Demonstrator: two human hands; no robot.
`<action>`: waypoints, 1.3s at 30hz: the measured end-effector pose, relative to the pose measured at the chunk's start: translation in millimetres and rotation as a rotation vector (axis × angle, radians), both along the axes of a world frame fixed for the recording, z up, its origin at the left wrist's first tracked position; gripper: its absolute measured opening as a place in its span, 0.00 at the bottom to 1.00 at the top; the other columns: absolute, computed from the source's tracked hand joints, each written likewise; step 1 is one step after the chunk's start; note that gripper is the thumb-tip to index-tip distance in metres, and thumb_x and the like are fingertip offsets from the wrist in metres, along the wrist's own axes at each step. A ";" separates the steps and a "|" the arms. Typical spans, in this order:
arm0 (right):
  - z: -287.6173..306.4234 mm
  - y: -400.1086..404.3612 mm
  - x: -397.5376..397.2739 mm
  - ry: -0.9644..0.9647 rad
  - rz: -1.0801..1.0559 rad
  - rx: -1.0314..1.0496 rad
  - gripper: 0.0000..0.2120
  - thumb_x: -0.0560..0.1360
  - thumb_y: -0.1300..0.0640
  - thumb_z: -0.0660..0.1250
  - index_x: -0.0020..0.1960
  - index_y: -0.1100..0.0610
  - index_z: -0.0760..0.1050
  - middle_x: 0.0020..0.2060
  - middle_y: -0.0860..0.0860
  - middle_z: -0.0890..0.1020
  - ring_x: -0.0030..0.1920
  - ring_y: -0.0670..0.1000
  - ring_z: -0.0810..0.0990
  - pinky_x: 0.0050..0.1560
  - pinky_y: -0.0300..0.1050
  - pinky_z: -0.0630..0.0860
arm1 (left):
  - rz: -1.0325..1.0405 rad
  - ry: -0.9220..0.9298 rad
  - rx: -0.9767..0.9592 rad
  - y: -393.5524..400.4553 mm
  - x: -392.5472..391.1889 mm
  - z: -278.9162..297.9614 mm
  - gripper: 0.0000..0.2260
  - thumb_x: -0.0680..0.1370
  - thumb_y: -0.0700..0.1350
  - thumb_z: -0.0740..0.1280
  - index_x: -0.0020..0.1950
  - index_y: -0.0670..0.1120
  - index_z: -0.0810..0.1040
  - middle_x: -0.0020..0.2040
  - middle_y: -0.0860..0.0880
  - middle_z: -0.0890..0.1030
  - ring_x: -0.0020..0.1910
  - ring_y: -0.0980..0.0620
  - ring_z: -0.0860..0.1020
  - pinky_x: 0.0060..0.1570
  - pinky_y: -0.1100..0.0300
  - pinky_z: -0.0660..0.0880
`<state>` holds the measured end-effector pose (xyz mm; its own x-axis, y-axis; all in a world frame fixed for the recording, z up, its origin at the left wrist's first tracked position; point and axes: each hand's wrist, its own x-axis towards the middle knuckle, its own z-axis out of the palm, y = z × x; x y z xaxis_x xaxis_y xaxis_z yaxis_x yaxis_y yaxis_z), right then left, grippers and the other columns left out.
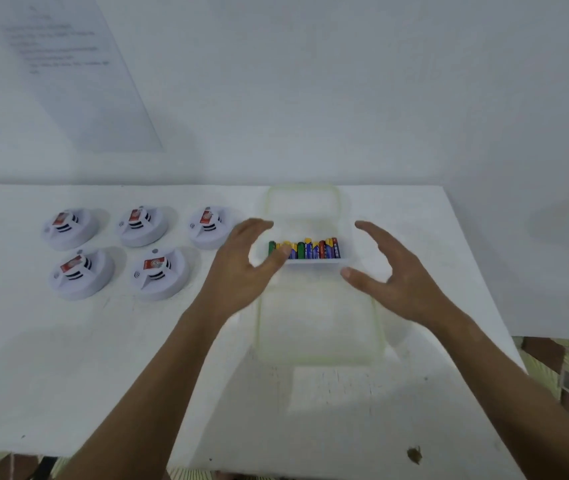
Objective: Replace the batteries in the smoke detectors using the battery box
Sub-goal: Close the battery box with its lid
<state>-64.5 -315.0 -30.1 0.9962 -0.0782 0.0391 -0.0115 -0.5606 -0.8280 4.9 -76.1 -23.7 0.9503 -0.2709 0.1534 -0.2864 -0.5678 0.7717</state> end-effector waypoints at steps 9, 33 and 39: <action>11.4 -13.6 162.9 0.090 0.027 -0.187 0.36 0.77 0.45 0.69 0.79 0.52 0.57 0.78 0.49 0.61 0.78 0.50 0.59 0.76 0.47 0.58 | -0.020 0.073 0.170 -49.1 156.6 12.3 0.22 0.79 0.53 0.64 0.71 0.47 0.70 0.73 0.48 0.68 0.71 0.51 0.66 0.67 0.61 0.60; 2.0 -15.6 199.9 -0.025 -0.232 0.304 0.36 0.73 0.58 0.75 0.76 0.49 0.62 0.75 0.50 0.66 0.71 0.51 0.67 0.66 0.49 0.69 | 0.172 0.222 -0.061 -56.4 198.2 -17.2 0.24 0.75 0.52 0.71 0.65 0.41 0.72 0.60 0.42 0.74 0.59 0.44 0.75 0.54 0.57 0.74; 30.3 -10.3 141.4 -0.058 -0.131 0.249 0.36 0.73 0.54 0.75 0.76 0.44 0.62 0.71 0.43 0.67 0.68 0.46 0.67 0.65 0.48 0.69 | 0.114 0.221 -0.086 -29.8 145.8 12.2 0.37 0.69 0.67 0.66 0.73 0.50 0.68 0.67 0.49 0.74 0.65 0.49 0.72 0.65 0.46 0.71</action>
<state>76.8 -325.3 0.2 0.9737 -0.2199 0.0591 -0.0190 -0.3368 -0.9414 150.7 -105.8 -11.5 0.9869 -0.1552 -0.0438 -0.0433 -0.5166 0.8551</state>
